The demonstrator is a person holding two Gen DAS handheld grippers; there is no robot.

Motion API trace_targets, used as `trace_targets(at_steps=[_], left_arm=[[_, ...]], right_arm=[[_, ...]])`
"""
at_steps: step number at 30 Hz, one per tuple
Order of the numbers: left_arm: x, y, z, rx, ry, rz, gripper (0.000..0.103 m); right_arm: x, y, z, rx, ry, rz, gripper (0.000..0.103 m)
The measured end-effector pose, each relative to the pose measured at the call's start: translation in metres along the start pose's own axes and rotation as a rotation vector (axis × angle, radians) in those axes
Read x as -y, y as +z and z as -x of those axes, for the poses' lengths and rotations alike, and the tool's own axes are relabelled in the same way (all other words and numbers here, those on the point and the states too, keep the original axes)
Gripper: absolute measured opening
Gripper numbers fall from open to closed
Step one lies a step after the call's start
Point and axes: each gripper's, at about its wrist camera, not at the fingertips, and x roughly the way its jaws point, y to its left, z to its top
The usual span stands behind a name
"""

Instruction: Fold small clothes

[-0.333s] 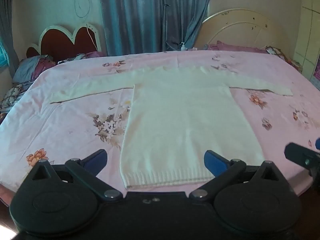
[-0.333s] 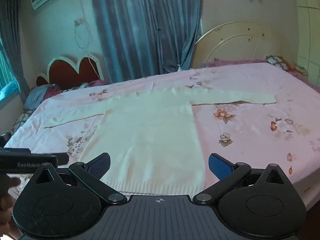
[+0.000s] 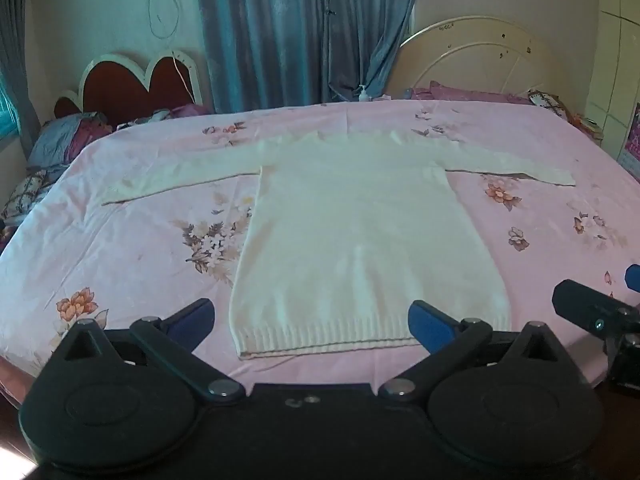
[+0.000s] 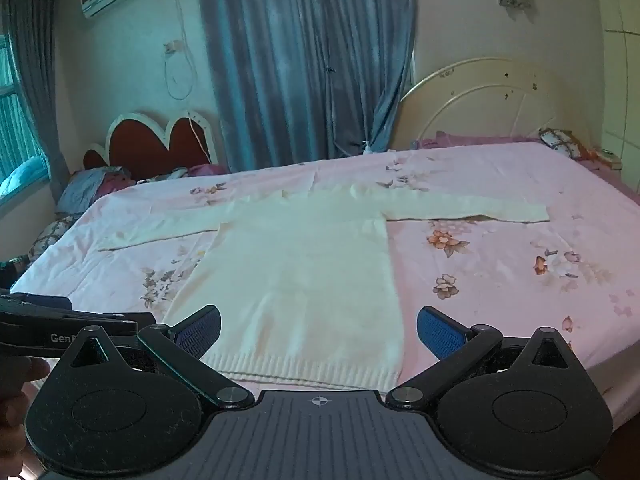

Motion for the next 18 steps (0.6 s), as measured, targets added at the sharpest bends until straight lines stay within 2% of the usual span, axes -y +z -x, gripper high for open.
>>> trace_targets(at_steps=[18], left_arm=[[0.002,0.0025,0.0059,-0.007,0.002,0.013,0.103]], right_arm=[[0.007,-0.0004,0.0046,0.019,-0.01,-0.012,0.103]])
